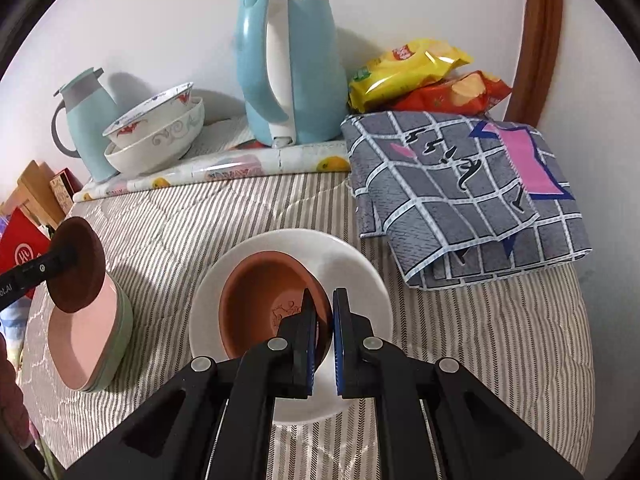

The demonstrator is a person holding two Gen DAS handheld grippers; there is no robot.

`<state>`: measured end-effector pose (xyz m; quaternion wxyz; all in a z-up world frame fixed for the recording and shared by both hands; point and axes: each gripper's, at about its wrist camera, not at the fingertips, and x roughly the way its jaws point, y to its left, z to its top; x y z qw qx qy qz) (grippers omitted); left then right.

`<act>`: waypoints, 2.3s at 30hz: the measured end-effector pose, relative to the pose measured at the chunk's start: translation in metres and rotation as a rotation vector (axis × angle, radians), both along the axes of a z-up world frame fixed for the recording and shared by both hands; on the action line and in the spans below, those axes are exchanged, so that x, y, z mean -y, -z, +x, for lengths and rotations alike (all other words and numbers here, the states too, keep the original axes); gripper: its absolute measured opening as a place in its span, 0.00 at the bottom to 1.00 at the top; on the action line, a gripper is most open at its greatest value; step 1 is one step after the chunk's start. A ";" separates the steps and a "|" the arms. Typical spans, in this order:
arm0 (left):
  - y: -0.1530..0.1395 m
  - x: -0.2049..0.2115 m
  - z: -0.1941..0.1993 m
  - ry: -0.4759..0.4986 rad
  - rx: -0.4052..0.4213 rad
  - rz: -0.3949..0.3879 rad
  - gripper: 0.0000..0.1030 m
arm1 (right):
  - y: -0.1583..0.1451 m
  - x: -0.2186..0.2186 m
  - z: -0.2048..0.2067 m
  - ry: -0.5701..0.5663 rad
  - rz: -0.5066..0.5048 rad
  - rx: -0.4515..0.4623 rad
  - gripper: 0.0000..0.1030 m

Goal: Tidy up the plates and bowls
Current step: 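Carry the terracotta bowl in the right tool into the white bowl and lower it, then open the right tool to release the terracotta bowl inside the white bowl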

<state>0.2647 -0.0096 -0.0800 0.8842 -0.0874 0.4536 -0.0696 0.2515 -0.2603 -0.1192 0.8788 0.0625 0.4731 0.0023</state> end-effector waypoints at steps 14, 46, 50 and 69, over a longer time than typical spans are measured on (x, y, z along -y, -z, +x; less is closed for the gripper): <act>0.014 -0.005 0.013 -0.006 -0.020 -0.011 0.08 | 0.029 -0.002 0.015 -0.009 -0.002 -0.088 0.08; 0.015 0.003 0.012 0.015 -0.033 -0.023 0.08 | 0.032 -0.014 0.025 -0.072 -0.145 -0.153 0.26; 0.011 0.008 0.009 0.027 -0.027 -0.021 0.08 | 0.028 -0.010 0.022 -0.065 -0.130 -0.152 0.26; -0.015 0.059 -0.015 0.103 0.018 -0.012 0.08 | -0.021 0.042 -0.028 0.060 -0.077 -0.017 0.26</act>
